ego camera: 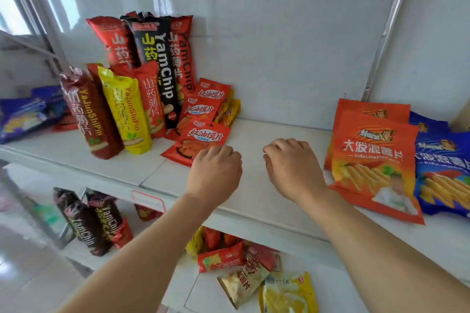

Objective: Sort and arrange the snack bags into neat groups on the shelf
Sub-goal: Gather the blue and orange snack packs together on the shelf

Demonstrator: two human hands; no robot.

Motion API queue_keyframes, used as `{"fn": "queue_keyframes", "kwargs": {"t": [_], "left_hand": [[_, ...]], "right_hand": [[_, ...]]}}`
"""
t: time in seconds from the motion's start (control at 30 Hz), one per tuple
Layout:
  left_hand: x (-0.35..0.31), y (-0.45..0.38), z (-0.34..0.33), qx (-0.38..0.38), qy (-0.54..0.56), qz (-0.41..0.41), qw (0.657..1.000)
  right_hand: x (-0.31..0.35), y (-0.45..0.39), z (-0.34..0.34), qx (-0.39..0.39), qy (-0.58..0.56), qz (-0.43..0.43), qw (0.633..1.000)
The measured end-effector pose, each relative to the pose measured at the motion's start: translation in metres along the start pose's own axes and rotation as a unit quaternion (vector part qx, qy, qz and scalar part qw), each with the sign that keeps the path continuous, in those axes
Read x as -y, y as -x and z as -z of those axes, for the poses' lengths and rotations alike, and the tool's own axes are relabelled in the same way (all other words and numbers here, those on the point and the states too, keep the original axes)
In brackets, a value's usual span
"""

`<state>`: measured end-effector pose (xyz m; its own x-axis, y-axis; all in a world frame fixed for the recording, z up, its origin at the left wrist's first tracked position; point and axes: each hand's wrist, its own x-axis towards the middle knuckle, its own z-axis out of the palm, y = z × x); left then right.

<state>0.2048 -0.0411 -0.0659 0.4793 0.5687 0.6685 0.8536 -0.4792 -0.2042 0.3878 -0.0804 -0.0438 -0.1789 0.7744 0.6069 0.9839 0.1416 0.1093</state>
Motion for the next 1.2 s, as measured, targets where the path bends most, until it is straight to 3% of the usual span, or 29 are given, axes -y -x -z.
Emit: {"fn": "queue_keyframes", "kwargs": {"t": [0.2, 0.5, 0.83, 1.07, 1.2], "left_hand": [[0.114, 0.073, 0.039, -0.018, -0.024, 0.003, 1.000], [0.268, 0.159, 0.091, 0.015, -0.073, 0.051, 0.996], [0.398, 0.182, 0.074, 0.037, -0.108, 0.128, 0.985], [0.501, 0.157, 0.033, 0.041, -0.081, 0.233, 0.968], [0.559, 0.138, 0.015, 0.042, -0.007, 0.321, 0.946]], "right_hand": [[0.137, -0.017, -0.001, -0.005, -0.046, 0.027, 0.999], [0.322, -0.057, -0.003, 0.016, -0.082, 0.048, 0.995], [0.435, -0.140, -0.039, 0.031, -0.157, 0.076, 0.984], [0.483, -0.234, -0.098, 0.042, -0.257, 0.028, 0.965], [0.510, -0.293, -0.130, 0.043, -0.316, -0.022, 0.948]]}}
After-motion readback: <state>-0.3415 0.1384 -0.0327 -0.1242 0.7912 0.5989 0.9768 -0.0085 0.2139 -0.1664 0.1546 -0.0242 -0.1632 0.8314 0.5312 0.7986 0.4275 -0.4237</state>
